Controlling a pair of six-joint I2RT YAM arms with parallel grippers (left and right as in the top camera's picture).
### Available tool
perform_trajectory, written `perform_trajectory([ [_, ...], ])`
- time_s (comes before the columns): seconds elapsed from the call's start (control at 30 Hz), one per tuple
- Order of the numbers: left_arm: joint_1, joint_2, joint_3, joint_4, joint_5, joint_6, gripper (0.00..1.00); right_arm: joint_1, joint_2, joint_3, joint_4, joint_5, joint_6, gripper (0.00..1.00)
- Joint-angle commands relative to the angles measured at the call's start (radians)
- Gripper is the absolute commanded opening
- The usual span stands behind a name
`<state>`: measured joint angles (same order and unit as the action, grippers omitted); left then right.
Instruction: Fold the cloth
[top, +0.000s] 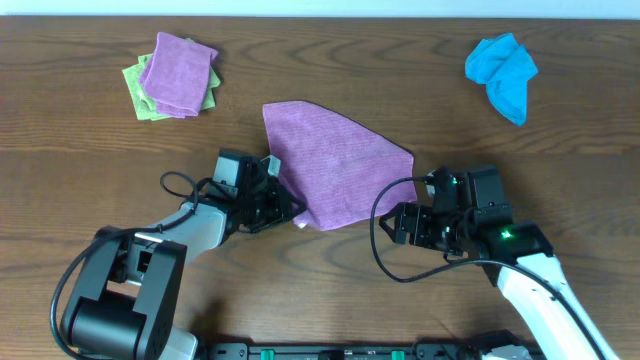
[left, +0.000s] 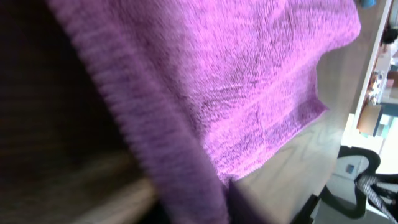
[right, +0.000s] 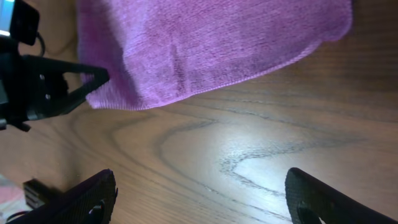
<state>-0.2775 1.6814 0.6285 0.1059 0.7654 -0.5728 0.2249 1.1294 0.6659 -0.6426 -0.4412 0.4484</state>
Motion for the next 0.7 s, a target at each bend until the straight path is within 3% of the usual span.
perform_trajectory([
  [0.0,-0.003,0.006,-0.004,-0.001,0.037,0.008,0.06,-0.010,-0.012,-0.008,-0.002,0.048,0.000,0.87],
  [0.23,0.024,0.005,-0.004,-0.001,0.085,0.018,0.06,-0.010,0.011,-0.032,0.027,0.105,0.010,0.91],
  [0.4,0.053,0.005,-0.004,-0.006,0.146,0.043,0.06,-0.010,0.066,-0.122,0.196,0.104,0.080,0.93],
  [0.67,0.070,0.004,-0.004,-0.062,0.179,0.068,0.06,-0.010,0.166,-0.169,0.404,0.118,0.138,0.86],
])
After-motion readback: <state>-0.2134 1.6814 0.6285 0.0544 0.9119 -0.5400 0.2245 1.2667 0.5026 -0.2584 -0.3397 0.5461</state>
